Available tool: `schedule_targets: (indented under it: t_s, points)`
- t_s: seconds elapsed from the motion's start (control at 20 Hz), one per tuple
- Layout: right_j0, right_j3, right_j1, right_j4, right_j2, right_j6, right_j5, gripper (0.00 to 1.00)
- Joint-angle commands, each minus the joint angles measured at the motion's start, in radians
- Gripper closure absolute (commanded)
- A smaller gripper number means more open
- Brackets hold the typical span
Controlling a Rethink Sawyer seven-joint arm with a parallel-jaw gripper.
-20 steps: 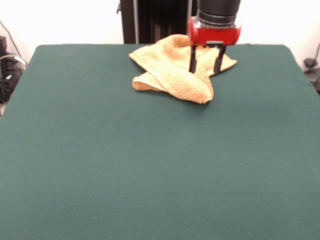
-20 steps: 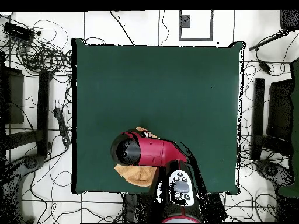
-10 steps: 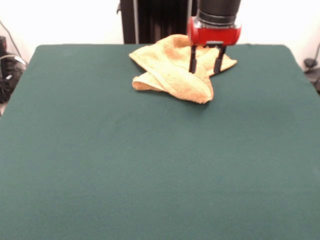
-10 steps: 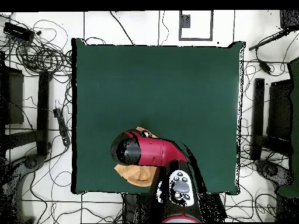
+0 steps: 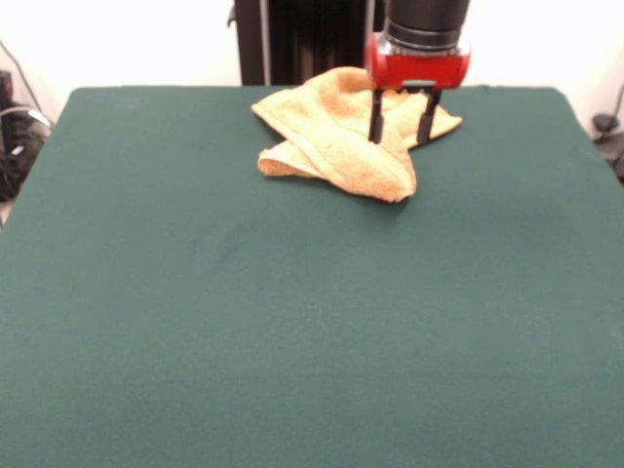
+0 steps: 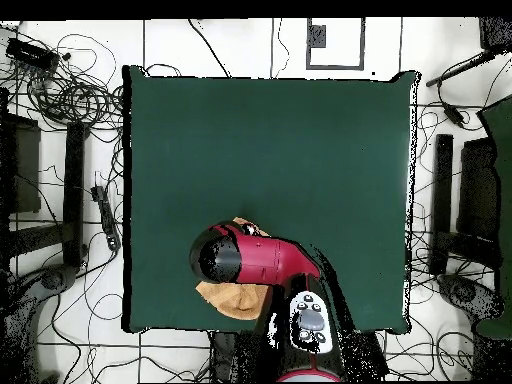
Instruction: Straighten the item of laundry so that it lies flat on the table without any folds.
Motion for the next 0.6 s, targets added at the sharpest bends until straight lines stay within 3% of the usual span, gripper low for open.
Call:
schedule_targets:
  t_s: [0.05, 0.6]
  points:
    - [0.022, -0.032, 0.022, 0.018, 0.052, 0.141, 0.107, 0.00]
    - [0.024, -0.034, 0.020, 0.017, 0.051, 0.141, 0.109, 0.00]
